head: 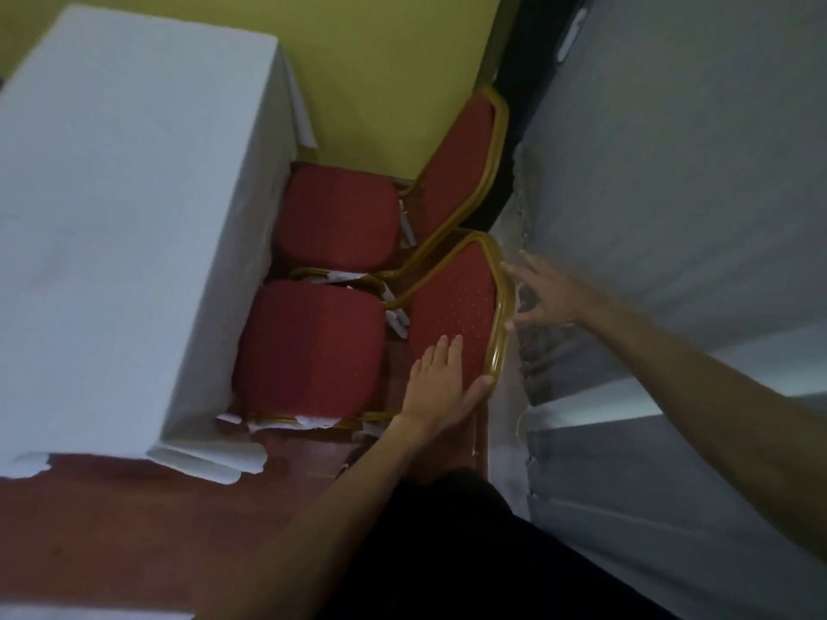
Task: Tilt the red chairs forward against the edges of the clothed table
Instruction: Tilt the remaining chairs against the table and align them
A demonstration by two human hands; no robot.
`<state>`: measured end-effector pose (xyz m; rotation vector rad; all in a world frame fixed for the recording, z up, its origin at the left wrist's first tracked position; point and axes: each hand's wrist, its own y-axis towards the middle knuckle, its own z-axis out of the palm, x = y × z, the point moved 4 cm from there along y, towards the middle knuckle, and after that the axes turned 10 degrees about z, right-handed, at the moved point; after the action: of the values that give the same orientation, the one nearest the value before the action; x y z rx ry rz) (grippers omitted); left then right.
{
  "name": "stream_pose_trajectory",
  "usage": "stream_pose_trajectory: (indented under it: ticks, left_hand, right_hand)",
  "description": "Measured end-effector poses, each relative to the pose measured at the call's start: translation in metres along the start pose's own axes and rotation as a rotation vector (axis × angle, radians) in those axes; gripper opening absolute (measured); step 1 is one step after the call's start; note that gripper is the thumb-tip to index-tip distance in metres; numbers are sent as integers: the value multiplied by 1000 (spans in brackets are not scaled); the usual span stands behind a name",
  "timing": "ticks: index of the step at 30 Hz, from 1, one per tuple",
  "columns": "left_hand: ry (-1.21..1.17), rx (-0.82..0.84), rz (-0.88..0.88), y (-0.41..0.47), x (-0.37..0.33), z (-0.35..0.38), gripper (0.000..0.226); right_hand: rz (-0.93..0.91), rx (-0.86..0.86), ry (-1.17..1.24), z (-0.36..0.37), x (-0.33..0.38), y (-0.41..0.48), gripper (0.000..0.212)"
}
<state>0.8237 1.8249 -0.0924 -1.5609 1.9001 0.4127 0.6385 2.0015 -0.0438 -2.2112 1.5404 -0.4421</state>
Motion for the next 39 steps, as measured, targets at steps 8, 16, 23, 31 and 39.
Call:
stream_pose_trajectory:
  ticks: [8, 16, 23, 31, 39]
  left_hand:
    - [-83, 0, -136, 46, -2, 13, 96]
    - [-179, -15, -345, 48, 13, 60, 109]
    - [-347, -120, -552, 47, -16, 87, 87]
    - [-361, -108, -515, 74, -13, 97, 104]
    - [-321, -125, -527, 79, 4, 84, 108]
  right_hand:
    - [-425, 200, -533, -52, 17, 112, 118]
    - [-831, 418, -827, -42, 25, 159, 93]
    - [-1162, 133, -502, -16, 3, 174, 95]
    - [-1308, -50, -409, -5, 2, 185, 94]
    - [-1228, -102, -375, -2, 6, 201, 96]
